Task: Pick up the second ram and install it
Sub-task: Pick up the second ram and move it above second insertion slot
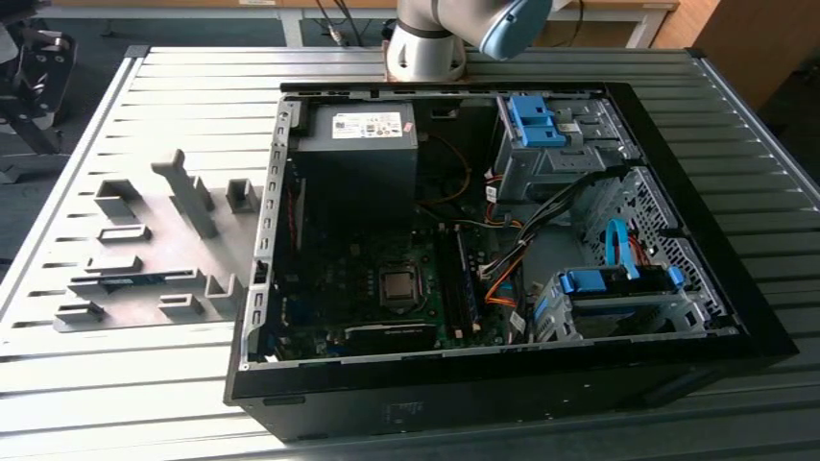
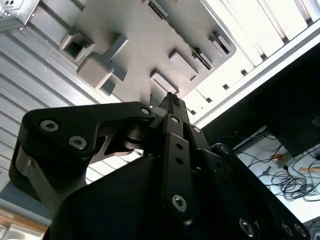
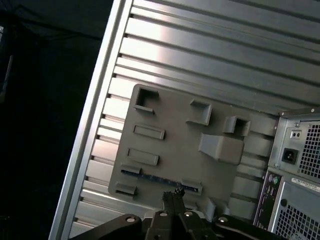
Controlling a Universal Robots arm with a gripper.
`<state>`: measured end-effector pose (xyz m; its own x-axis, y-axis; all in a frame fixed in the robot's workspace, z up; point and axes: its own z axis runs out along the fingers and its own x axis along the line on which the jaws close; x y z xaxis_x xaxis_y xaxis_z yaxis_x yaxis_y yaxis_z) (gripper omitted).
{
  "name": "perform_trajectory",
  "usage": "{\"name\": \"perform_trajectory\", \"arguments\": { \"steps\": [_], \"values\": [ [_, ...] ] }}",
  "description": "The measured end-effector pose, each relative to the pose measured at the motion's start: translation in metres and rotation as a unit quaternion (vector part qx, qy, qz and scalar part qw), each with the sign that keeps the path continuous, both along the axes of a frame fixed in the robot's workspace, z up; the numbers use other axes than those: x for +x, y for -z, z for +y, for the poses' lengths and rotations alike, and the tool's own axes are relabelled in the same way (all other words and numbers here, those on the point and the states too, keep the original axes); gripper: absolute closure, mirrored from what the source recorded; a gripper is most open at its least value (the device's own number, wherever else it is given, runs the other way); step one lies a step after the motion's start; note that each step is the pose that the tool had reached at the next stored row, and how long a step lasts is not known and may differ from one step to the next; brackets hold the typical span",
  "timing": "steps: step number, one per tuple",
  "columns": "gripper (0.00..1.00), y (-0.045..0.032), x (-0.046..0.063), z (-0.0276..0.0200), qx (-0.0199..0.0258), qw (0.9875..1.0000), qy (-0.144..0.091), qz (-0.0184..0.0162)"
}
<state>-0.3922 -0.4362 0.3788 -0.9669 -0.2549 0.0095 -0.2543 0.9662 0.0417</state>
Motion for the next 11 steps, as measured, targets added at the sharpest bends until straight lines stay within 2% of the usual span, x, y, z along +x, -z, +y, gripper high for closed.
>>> {"name": "perform_trajectory", "arguments": {
  "steps": [2, 6, 11],
  "values": [
    [0.89, 0.0001, 0.0, 0.0, 0.0, 0.9997, -0.024, 0.0],
    [0.89, 0.0003, 0.0, 0.0, 0.0, 0.9985, -0.054, 0.0],
    [0.89, 0.0005, 0.0, 0.0, 0.0, 0.9958, -0.092, 0.0]
  ]
}}
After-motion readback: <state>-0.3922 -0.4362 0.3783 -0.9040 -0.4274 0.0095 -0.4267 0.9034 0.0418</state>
